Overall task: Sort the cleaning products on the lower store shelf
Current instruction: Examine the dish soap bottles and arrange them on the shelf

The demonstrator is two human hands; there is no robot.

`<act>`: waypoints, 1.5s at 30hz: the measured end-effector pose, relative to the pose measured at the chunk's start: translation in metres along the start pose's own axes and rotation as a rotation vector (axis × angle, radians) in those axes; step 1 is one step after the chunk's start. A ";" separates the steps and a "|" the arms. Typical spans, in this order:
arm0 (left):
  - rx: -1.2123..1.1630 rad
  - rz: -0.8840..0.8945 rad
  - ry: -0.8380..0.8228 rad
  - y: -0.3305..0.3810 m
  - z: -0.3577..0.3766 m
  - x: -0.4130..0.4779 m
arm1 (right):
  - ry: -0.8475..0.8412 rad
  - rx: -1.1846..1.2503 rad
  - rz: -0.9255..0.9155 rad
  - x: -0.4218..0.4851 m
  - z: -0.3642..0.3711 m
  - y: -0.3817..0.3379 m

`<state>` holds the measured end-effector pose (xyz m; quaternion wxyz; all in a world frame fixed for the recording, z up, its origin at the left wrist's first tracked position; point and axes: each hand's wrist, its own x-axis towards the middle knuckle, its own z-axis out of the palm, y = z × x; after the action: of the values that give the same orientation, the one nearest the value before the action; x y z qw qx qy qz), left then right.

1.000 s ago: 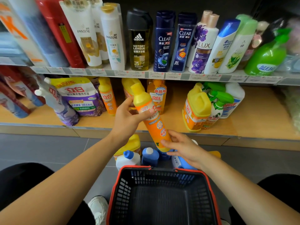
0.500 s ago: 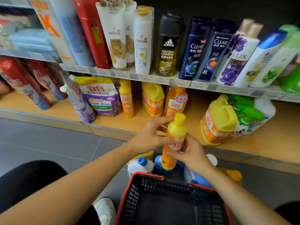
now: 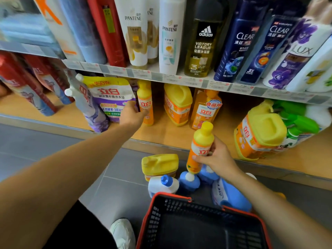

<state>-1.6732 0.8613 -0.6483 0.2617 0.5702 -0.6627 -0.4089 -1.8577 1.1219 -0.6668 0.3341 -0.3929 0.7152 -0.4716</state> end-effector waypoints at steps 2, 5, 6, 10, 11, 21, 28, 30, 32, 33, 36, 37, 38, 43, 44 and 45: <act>0.033 0.042 0.019 -0.008 0.008 0.008 | 0.003 -0.023 0.013 0.011 0.012 0.006; -0.010 0.047 0.028 -0.012 0.017 0.016 | 0.002 -0.110 0.037 0.020 0.029 0.020; -0.006 0.048 0.041 -0.013 0.019 0.019 | 0.008 -0.150 0.036 0.022 0.033 0.026; 0.134 0.018 0.045 -0.019 0.026 0.023 | 0.015 -0.254 0.078 0.026 0.049 0.049; 0.159 0.010 0.039 -0.021 0.028 0.023 | 0.013 -0.279 0.092 0.026 0.052 0.054; 0.250 0.121 0.064 -0.016 0.035 0.031 | 0.005 -0.384 0.143 0.028 0.052 0.063; 0.467 0.420 -0.189 -0.012 0.013 0.002 | -0.131 -0.356 0.148 0.024 0.021 0.050; 0.516 0.514 -0.263 -0.002 0.005 -0.012 | -0.213 -0.351 0.160 0.023 0.009 0.044; 0.527 0.575 -0.310 0.013 -0.002 -0.028 | -0.272 -0.328 0.162 0.019 -0.001 0.033; 0.508 0.591 -0.338 0.021 -0.004 -0.037 | -0.275 -0.321 0.151 0.016 -0.006 0.026; 0.365 0.585 -0.464 0.046 -0.009 -0.067 | -0.257 -0.290 0.099 0.003 -0.019 0.003; 0.311 0.571 -0.506 0.052 -0.010 -0.079 | -0.250 -0.264 0.082 -0.004 -0.021 -0.005; 0.256 0.549 -0.541 0.058 -0.011 -0.090 | -0.242 -0.233 0.066 -0.012 -0.023 -0.013; -0.197 0.297 -0.686 0.072 -0.002 -0.147 | -0.159 -0.058 0.019 -0.056 -0.013 -0.033; -0.256 0.237 -0.696 0.072 0.002 -0.155 | -0.122 -0.013 0.019 -0.063 -0.010 -0.032; -0.296 0.177 -0.705 0.072 0.005 -0.162 | -0.076 0.024 0.020 -0.069 -0.007 -0.031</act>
<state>-1.6818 1.0203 -0.5716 0.1317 0.2914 -0.6925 -0.6466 -1.8236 1.1778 -0.6284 0.3704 -0.3993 0.7002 -0.4617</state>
